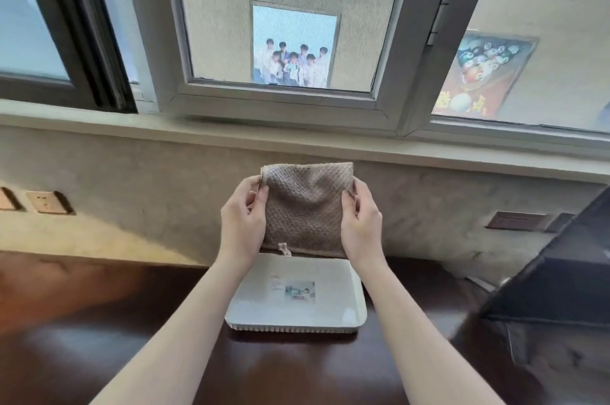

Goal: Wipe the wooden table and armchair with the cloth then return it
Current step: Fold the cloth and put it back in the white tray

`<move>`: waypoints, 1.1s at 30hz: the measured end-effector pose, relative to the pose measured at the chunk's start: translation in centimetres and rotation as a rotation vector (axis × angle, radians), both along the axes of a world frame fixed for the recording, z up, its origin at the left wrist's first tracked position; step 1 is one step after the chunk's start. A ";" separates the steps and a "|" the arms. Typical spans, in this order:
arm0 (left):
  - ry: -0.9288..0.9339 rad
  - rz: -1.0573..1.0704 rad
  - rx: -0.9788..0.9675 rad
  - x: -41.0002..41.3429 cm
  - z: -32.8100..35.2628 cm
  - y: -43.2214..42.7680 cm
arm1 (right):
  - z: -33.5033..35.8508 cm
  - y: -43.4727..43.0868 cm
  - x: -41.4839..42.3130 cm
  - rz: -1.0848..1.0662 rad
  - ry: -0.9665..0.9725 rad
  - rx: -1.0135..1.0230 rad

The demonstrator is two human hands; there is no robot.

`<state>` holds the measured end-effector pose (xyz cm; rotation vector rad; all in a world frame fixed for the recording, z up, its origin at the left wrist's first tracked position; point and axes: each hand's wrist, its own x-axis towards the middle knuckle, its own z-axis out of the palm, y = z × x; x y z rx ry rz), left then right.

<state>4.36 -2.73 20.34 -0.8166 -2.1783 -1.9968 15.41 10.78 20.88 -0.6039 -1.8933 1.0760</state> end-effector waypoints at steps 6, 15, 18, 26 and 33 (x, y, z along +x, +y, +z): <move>-0.185 -0.008 -0.210 -3.8 -9.1 2.9 | -9.2 2.9 -3.8 -0.012 -0.212 -0.151; -0.354 0.092 -0.603 -6.0 -22.9 5.4 | -23.4 5.6 -6.8 0.002 -0.566 -0.213; -0.371 0.070 -0.735 -5.8 -26.3 5.7 | -26.8 5.9 -6.2 0.008 -0.734 -0.164; -0.268 0.143 -0.919 -5.0 -28.3 6.5 | -29.2 6.1 -5.9 -0.058 -0.913 0.047; -0.143 0.191 -1.112 -5.4 -27.1 6.3 | -27.9 6.8 -5.4 -0.112 -1.028 0.195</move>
